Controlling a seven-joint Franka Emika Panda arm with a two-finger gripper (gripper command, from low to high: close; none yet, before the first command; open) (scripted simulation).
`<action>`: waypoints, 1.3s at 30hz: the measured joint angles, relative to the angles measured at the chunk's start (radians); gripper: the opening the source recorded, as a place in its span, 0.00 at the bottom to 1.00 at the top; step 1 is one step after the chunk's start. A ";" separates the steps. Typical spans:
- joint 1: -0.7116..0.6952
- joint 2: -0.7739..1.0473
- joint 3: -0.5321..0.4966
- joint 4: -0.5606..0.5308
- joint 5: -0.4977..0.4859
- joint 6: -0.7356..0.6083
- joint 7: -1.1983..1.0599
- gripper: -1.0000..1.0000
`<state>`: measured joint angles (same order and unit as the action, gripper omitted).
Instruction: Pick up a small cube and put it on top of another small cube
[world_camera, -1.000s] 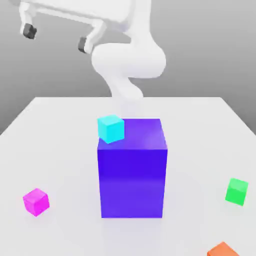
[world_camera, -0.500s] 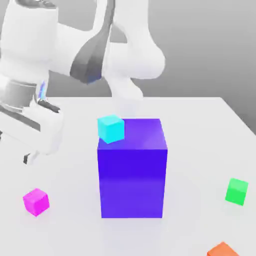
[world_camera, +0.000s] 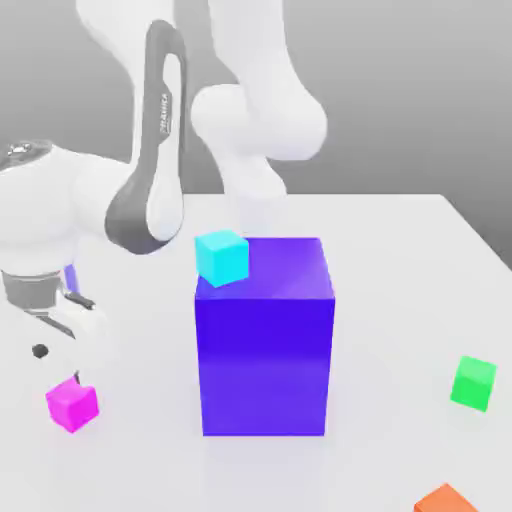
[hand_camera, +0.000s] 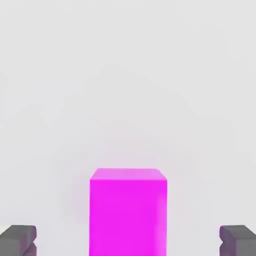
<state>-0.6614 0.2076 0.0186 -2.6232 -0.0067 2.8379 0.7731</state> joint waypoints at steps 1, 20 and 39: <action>-0.002 0.023 0.002 0.004 0.003 0.019 -0.002 0.50; -0.004 0.023 0.004 0.004 0.004 0.019 -0.002 0.00; 0.461 -0.210 0.231 0.103 -0.120 -0.103 0.978 0.00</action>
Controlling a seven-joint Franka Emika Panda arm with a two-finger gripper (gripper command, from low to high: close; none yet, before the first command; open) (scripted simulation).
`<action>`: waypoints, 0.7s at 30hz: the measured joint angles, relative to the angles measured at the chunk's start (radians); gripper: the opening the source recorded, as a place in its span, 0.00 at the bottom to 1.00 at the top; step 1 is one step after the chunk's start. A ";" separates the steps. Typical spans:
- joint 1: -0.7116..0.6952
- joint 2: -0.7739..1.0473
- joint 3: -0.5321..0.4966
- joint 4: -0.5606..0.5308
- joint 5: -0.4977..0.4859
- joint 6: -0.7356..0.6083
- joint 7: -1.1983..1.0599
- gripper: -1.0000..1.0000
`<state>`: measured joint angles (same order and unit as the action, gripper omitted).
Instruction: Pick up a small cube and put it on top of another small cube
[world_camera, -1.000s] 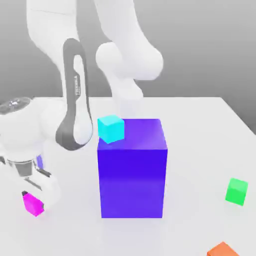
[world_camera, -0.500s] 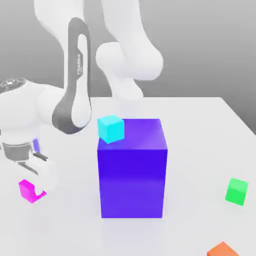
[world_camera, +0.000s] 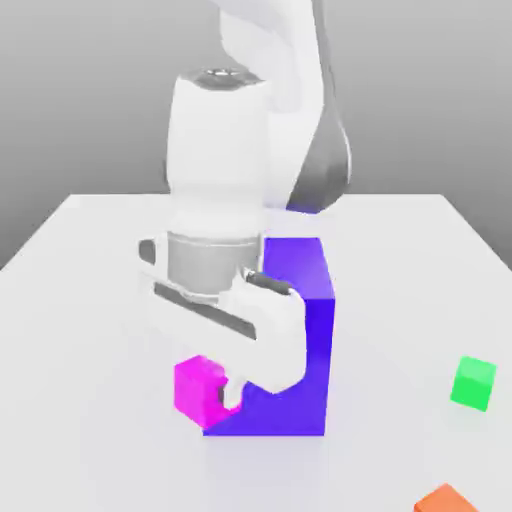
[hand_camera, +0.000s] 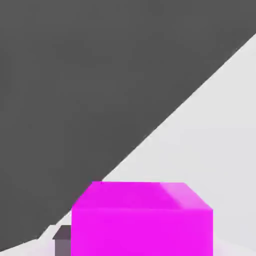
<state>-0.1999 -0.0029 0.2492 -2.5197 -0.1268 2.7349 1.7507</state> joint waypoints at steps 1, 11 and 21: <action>0.032 -0.002 0.015 0.001 -0.003 -0.006 0.064 0.00; 0.380 0.014 0.168 -0.031 0.024 -0.065 0.672 0.00; 0.552 0.082 0.206 -0.078 0.037 -0.052 1.018 0.00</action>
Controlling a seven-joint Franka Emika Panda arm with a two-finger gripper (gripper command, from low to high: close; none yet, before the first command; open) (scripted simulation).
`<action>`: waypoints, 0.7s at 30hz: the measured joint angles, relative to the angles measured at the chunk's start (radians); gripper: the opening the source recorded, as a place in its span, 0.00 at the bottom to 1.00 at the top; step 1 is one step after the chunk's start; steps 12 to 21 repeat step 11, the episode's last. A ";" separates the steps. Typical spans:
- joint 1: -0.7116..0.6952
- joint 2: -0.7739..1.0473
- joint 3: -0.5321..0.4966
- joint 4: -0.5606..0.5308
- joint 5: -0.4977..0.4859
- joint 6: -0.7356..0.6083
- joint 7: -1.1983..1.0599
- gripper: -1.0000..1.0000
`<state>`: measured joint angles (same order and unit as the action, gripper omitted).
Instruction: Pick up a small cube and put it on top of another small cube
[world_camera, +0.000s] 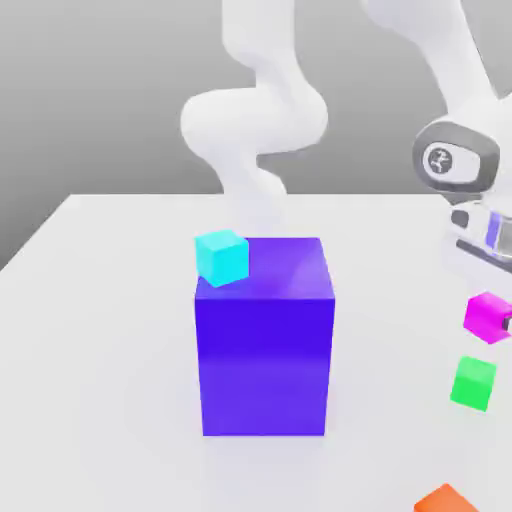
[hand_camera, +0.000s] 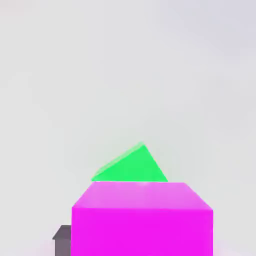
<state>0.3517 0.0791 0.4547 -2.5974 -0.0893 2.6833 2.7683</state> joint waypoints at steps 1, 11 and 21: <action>0.002 0.014 -0.005 0.001 -0.017 0.013 0.013 0.00; 0.058 0.157 -0.093 0.010 -0.166 0.121 0.121 1.00; 0.058 0.157 -0.093 0.010 -0.166 0.121 0.121 1.00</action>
